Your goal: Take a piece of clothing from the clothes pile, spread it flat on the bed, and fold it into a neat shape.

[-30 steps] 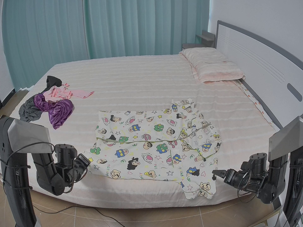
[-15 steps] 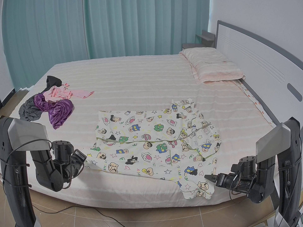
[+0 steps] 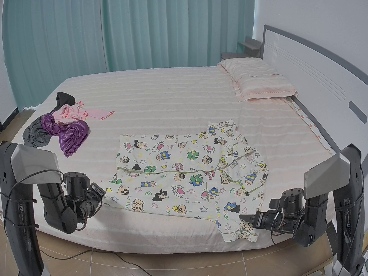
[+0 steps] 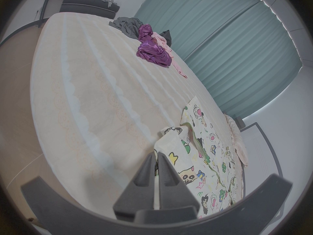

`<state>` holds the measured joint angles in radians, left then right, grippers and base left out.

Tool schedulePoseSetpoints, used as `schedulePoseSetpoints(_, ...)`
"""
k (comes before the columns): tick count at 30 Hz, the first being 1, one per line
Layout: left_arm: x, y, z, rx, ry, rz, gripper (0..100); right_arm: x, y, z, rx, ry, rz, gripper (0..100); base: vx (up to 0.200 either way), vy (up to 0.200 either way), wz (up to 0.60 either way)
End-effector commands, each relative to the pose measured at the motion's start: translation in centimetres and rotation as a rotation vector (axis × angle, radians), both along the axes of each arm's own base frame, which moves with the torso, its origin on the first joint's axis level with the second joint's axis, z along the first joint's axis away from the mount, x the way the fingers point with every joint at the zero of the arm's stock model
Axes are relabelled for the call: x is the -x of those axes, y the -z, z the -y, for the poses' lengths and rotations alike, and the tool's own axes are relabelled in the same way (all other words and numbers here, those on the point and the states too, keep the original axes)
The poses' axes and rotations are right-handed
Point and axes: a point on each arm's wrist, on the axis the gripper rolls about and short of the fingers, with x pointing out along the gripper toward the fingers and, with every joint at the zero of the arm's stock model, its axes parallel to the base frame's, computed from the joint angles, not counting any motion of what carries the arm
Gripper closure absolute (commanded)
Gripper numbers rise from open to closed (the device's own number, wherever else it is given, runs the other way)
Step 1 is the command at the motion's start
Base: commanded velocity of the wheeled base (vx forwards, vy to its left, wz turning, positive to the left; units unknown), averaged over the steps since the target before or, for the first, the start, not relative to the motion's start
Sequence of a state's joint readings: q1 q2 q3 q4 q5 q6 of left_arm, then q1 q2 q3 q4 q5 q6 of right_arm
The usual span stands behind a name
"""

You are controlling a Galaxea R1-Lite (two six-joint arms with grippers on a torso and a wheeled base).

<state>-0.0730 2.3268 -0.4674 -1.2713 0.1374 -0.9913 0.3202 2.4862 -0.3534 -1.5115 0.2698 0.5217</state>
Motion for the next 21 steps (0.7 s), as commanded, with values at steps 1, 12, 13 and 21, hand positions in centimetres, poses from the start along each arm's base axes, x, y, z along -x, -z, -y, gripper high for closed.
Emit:
schedulePoseSetpoints(1, 0.0, 0.1, 0.0, -0.001, 0.000, -0.002, 100, -0.2, -0.4, 0.0, -0.007, 0.004, 0.023, 100, 0.000, 0.000, 0.00)
schedulePoseSetpoints(12, -0.9, -0.6, -0.2, -0.028, -0.058, 0.070, 100, -2.8, -3.6, 1.6, -0.055, 0.088, 0.192, 100, 0.000, 0.000, 0.00)
schedulePoseSetpoints(13, -1.0, -0.4, -0.2, -0.034, -0.065, 0.075, 100, -3.3, -3.8, 1.8, -0.058, 0.099, 0.207, 100, 0.000, 0.000, 0.00)
schedulePoseSetpoints(21, -1.0, 0.7, 0.0, -0.040, -0.059, 0.060, 100, -4.7, -1.6, 2.7, -0.040, 0.130, 0.155, 100, 0.000, 0.000, 0.00)
